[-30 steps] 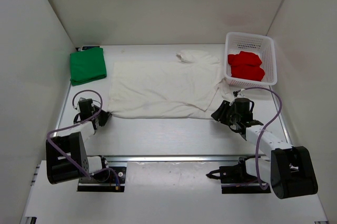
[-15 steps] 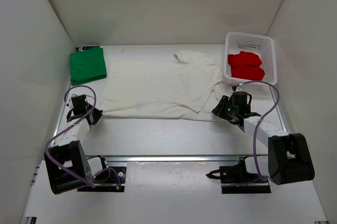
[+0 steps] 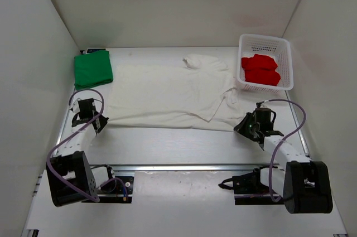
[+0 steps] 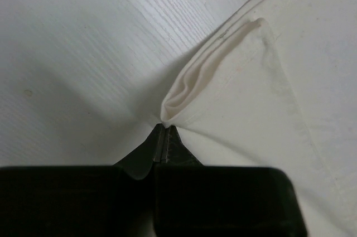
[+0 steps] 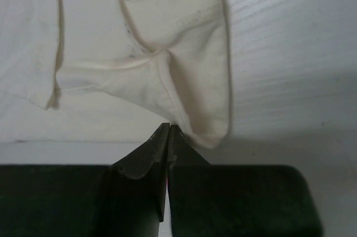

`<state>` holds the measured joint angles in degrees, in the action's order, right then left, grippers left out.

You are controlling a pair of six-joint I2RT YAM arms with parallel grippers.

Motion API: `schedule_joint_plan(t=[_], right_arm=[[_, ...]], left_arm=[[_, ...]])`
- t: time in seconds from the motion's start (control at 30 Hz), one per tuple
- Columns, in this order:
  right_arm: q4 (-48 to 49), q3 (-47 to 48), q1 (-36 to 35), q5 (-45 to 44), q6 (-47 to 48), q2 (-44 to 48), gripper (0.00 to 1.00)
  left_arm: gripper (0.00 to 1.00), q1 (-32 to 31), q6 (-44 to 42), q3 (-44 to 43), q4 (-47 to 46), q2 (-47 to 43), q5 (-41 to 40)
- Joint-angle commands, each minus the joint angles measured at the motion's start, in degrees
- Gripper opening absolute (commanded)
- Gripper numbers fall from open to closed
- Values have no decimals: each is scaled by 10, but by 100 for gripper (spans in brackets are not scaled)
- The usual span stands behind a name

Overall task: Fold and stack the t-shirts
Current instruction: Fold the flattened tshirt in 1/3 of the way

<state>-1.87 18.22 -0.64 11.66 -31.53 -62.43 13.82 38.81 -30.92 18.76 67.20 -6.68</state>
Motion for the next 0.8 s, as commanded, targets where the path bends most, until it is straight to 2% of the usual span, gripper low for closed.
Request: schedule_joint_plan(t=[0.0, 0.07, 0.1, 0.13, 0.17, 0.2, 0.23, 0.27, 0.33, 0.37, 0.43, 0.47, 0.5, 0.57, 0.63, 0.7, 0.77], right_arm=[[-57, 0, 6, -9, 14, 37, 0], [-68, 15, 5, -7, 13, 46, 2], [-72, 32, -2, -7, 20, 50, 7], [-81, 41, -15, -1, 25, 50, 12], [-92, 64, -26, -2, 31, 51, 12], [-93, 87, -41, -13, 37, 50, 14], [-101, 97, -63, -20, 35, 49, 16], [-96, 116, -73, -24, 37, 42, 18], [-71, 128, -104, -28, 33, 21, 21], [-58, 132, -114, -19, 36, -5, 22], [-33, 143, -130, -17, 40, -70, 20], [-24, 148, -131, -10, 39, -85, 15], [-10, 151, -132, -10, 41, -116, 13], [15, 146, -136, 0, 42, -155, 8], [15, 141, -139, 5, 34, -199, 4], [10, 129, -146, 5, 31, -200, 0], [32, 95, -155, -10, 16, -190, 0]], left_arm=[[0, -20, -27, -32, 17, -29, -71], [0, -17, -23, -26, 8, -28, -34], [4, -19, -28, -20, -7, -23, -26], [18, -14, -21, -26, 1, -21, -21], [40, -20, -27, -24, -7, -22, -3], [49, -25, -30, -31, -3, -29, -1], [67, -34, -33, -41, 11, -31, -20], [75, -48, -38, -54, 22, -39, -35], [76, -67, -44, -84, 35, -59, -57], [66, -90, -51, -90, 33, -59, -64], [55, -124, -73, -97, 9, -69, -56], [54, -158, -67, -95, -10, -63, -43], [53, -178, -61, -92, -19, -56, -31], [53, -269, -40, -84, -59, -18, -26], [52, -317, -14, -81, -86, 29, -5], [49, -325, 29, -64, -135, 68, 66], [49, -303, 51, -24, -174, 112, 121]])
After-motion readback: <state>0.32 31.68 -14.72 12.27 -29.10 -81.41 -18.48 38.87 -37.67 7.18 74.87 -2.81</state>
